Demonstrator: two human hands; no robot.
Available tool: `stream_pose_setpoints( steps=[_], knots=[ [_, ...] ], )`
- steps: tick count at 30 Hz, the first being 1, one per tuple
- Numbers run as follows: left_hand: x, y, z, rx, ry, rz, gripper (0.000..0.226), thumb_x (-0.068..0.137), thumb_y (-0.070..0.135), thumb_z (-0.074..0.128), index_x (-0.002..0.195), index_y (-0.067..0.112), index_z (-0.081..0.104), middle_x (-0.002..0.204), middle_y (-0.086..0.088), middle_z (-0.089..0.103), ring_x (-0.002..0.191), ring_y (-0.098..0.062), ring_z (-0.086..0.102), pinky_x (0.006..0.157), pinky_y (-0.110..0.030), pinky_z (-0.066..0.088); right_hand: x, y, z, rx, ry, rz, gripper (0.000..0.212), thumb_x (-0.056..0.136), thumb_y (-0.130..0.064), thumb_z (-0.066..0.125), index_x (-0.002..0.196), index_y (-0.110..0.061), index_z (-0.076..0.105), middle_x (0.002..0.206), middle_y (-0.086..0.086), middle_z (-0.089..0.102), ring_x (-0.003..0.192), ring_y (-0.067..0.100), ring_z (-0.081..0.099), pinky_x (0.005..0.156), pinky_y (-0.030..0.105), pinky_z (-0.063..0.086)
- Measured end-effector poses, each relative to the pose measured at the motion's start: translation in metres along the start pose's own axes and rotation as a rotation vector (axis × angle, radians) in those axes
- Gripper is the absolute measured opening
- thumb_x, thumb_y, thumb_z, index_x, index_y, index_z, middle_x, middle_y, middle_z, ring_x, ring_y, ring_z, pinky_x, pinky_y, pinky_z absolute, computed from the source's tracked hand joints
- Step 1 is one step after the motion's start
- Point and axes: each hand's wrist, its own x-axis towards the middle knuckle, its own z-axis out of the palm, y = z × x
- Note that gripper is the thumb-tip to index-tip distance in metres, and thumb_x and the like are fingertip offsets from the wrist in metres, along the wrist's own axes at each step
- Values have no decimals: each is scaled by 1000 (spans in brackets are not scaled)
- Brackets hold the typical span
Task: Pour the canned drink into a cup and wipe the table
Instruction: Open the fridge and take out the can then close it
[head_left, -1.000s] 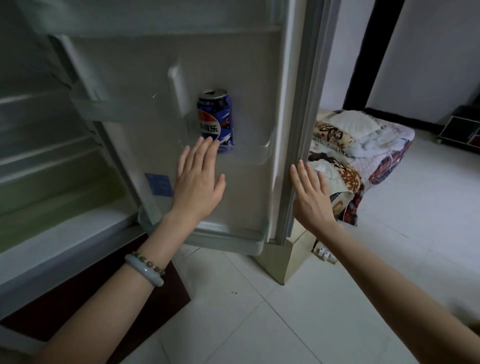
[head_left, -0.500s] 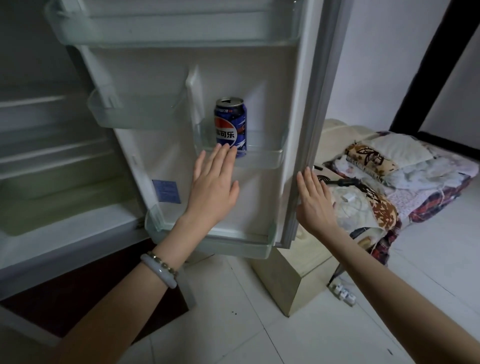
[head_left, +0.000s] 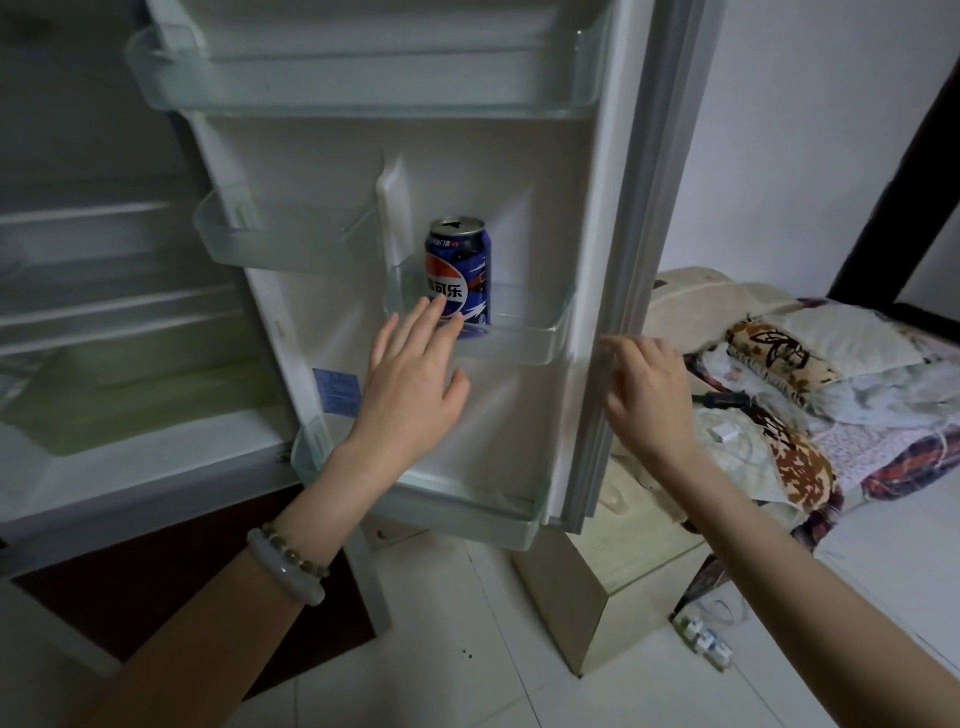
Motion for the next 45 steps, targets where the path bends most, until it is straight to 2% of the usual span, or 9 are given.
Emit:
stream_pose_setpoints(
  steps=[5,10,15,19,24,29,33,39,45],
  knots=[
    [29,3,-36,-175,89,-144,55,92,28,53,141,7,37,150,-9,33,138,-24,27,113,-35,19,60,-49,-38,254,43,-166,46,78,-4,35,118,-1,58,116,15,58,110,28,52,94,32,42],
    [75,-10,-37,-447,-63,-412,86,82,39,69,146,9,20,153,-10,26,138,-24,30,113,-37,27,94,-84,-32,467,-293,12,61,83,5,40,143,-7,32,143,13,40,132,22,37,109,26,29],
    [103,-20,-18,-611,-211,-525,91,55,48,84,127,7,46,123,-7,60,112,-19,58,99,-35,46,118,-96,-22,638,-599,252,56,86,1,40,141,-3,31,140,20,44,130,30,42,108,39,35],
    [107,-25,-7,-549,-229,-562,95,37,60,81,114,10,58,110,-4,66,100,-18,63,91,-36,50,124,-93,-16,717,-692,374,44,85,5,37,127,2,47,120,19,59,110,27,56,88,31,45],
    [105,-16,-11,-519,-196,-589,77,50,45,88,112,9,58,108,-5,66,99,-20,63,90,-38,51,122,-91,-14,782,-688,380,39,82,11,35,113,6,58,113,22,63,97,23,57,71,21,44],
    [103,-7,-25,-527,-110,-550,72,53,39,88,111,14,54,113,-3,64,102,-20,61,92,-40,50,119,-94,-29,845,-629,318,50,79,15,34,124,2,52,119,14,60,108,19,54,90,24,44],
    [100,4,-50,-557,-47,-488,70,54,39,88,111,16,53,109,1,63,101,-18,61,93,-39,50,115,-104,-57,916,-550,235,52,80,17,36,126,1,52,107,5,58,100,12,54,73,10,47],
    [71,18,-88,-581,-7,-422,67,49,47,83,104,23,53,105,5,65,99,-15,62,92,-39,50,95,-118,-89,952,-489,166,50,78,15,45,123,-4,54,103,2,62,88,2,59,77,11,48],
    [22,33,-119,-576,-32,-382,65,60,39,86,113,18,55,105,6,64,96,-9,61,87,-28,50,52,-134,-111,937,-476,157,48,78,1,57,125,-9,53,113,4,64,103,9,61,92,23,49]
  ],
)
